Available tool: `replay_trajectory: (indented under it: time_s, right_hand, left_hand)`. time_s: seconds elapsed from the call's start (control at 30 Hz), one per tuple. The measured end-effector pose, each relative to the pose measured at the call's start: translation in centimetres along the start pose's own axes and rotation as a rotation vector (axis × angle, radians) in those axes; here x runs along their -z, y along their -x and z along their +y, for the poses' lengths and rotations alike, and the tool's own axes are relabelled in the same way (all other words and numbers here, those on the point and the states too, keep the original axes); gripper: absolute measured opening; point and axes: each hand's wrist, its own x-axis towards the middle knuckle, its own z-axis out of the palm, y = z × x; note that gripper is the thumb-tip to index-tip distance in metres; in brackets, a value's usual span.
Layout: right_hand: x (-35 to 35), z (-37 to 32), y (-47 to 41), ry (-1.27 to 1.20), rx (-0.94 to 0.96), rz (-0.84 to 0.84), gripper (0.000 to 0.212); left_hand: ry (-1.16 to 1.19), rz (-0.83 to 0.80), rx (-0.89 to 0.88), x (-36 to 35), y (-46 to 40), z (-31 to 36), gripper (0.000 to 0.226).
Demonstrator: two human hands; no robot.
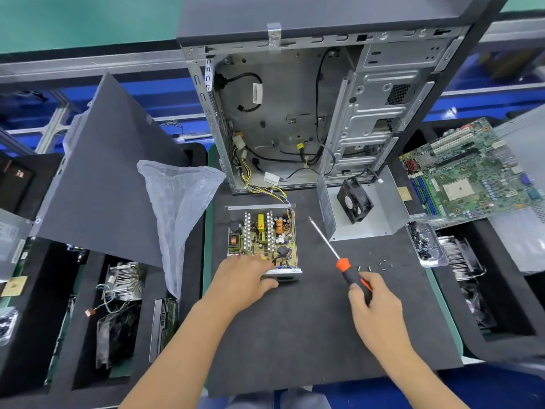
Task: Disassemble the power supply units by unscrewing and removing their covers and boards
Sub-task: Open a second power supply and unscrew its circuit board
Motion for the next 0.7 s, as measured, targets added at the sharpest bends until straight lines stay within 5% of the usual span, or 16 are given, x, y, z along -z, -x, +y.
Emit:
replay_trajectory:
  time_s: [0.17,0.4,0.7]
  right_hand:
    - [0.3,0.7,0.2,-0.103,-0.046,-0.066,0.028]
    - [-0.1,0.7,-0.6,-0.212,-0.043,-0.045,0.006]
    - [0.2,2.2,-0.7,-0.386,-0.140,-0.014,0.014]
  left_hand:
    - [-0.036,0.065,0.005,-0.9,0.1,0.0,0.030]
    - [-0.071,0.120,0.057,-1.9,0.3,1.6,0.030]
    - [0.000,0.213,0.301,-2.3,-0.6,5.9,0.024]
